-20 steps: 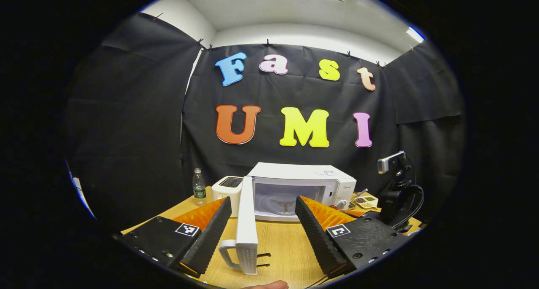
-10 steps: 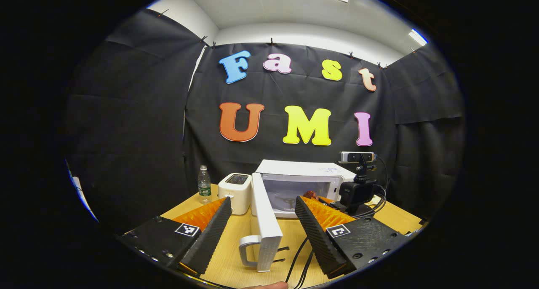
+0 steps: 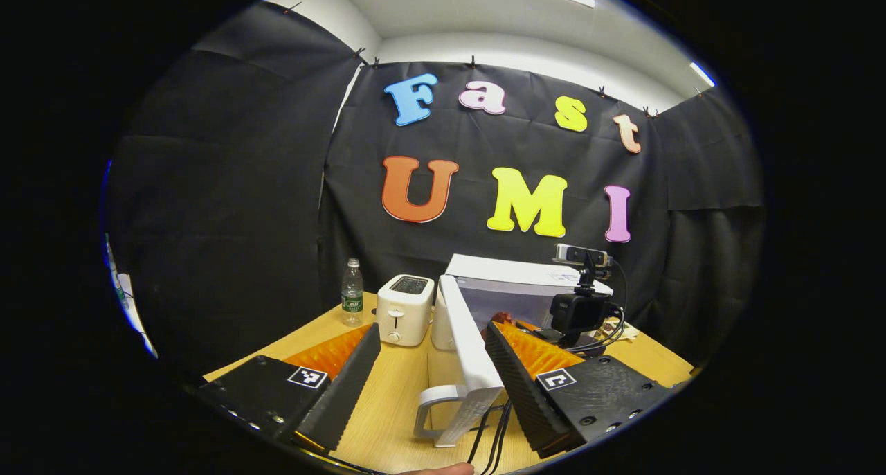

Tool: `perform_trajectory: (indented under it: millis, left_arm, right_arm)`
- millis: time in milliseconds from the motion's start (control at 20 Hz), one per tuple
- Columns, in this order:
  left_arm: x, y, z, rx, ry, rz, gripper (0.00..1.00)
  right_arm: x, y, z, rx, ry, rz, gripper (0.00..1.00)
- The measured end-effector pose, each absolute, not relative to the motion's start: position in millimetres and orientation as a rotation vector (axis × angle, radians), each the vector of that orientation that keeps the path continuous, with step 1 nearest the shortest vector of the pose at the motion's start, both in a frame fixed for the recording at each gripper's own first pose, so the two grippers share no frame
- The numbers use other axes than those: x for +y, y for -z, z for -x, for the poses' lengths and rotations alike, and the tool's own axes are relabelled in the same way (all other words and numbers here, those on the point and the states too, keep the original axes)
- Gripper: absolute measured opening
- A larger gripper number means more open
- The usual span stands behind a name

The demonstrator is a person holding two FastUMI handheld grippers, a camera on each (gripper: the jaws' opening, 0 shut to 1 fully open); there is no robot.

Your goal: Open the microwave oven with the left hand, put the food in, and close the microwave oven.

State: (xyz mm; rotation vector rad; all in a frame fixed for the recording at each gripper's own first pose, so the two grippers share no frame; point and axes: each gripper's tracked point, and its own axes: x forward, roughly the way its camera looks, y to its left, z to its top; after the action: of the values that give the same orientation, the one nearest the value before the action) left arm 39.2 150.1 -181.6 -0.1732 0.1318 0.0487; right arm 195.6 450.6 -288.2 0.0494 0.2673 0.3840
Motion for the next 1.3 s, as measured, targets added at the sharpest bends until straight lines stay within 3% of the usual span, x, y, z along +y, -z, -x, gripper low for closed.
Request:
perform_trajectory:
  millis: [250,900,1200,1300]
  left_arm:
    - [145,180,-44,0.137,-0.039,0.161,0.94]
    - [134,186,-47,0.171,-0.017,0.145,0.94]
    - [136,182,-45,0.164,-0.018,0.138,0.94]
    - [134,187,-44,0.177,-0.015,0.145,0.94]
  right_arm:
    - [442,296,-224,0.301,-0.341,-0.164,0.11]
    - [433,310,-293,0.348,-0.186,-0.878,0.11]
    - [439,326,-319,0.379,-0.12,-0.898,0.11]
    - [441,333,-325,0.379,-0.1,-0.821,0.55]
